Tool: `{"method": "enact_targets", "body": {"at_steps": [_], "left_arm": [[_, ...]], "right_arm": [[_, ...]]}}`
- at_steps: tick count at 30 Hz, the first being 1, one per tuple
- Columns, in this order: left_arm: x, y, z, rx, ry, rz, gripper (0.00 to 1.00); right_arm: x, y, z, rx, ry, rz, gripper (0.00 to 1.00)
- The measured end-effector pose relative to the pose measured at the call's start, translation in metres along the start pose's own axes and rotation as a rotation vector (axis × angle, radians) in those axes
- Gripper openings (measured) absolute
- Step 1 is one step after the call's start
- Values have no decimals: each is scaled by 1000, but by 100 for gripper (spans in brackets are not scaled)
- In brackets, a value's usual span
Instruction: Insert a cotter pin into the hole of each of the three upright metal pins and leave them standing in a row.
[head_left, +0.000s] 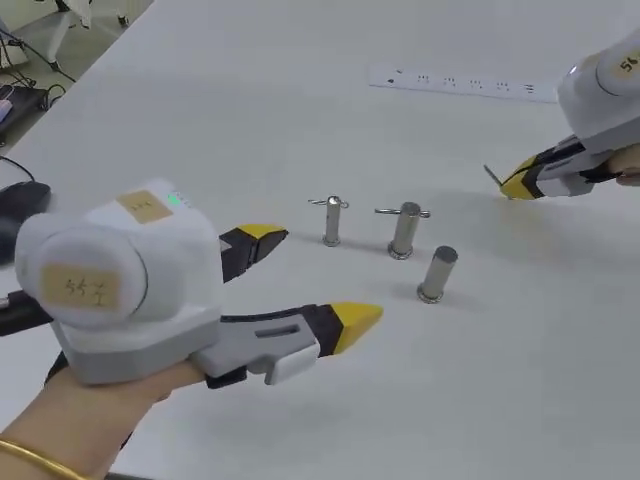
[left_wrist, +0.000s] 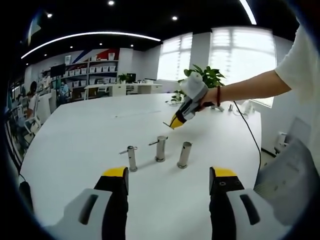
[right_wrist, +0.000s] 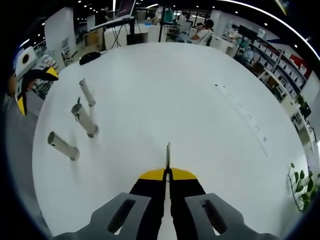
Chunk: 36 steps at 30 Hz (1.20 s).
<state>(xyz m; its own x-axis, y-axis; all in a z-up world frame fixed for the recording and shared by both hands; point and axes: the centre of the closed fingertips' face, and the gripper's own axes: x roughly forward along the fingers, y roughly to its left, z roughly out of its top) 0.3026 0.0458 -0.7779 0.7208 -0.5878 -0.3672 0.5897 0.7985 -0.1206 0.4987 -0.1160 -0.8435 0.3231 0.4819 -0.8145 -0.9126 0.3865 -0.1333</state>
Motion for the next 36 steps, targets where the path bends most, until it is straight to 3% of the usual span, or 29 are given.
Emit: {"method": "enact_targets", "body": {"at_steps": [2, 6, 19, 30, 36], "left_arm": [[1, -3, 2, 12, 1, -11, 64], [3, -8, 9, 21, -8, -36, 60], [7, -16, 28, 24, -34, -102, 48], [13, -22, 39, -49, -31, -142, 39], [15, -27, 43, -131, -32, -174, 31]], "right_arm": [[-2, 1, 5, -12, -17, 0, 2], [-14, 17, 16, -55, -53, 6, 2], [-53, 84, 48, -209, -141, 41, 2], [-72, 138, 63, -281, -202, 78, 2], [-78, 163, 70, -310, -222, 106, 2]]}}
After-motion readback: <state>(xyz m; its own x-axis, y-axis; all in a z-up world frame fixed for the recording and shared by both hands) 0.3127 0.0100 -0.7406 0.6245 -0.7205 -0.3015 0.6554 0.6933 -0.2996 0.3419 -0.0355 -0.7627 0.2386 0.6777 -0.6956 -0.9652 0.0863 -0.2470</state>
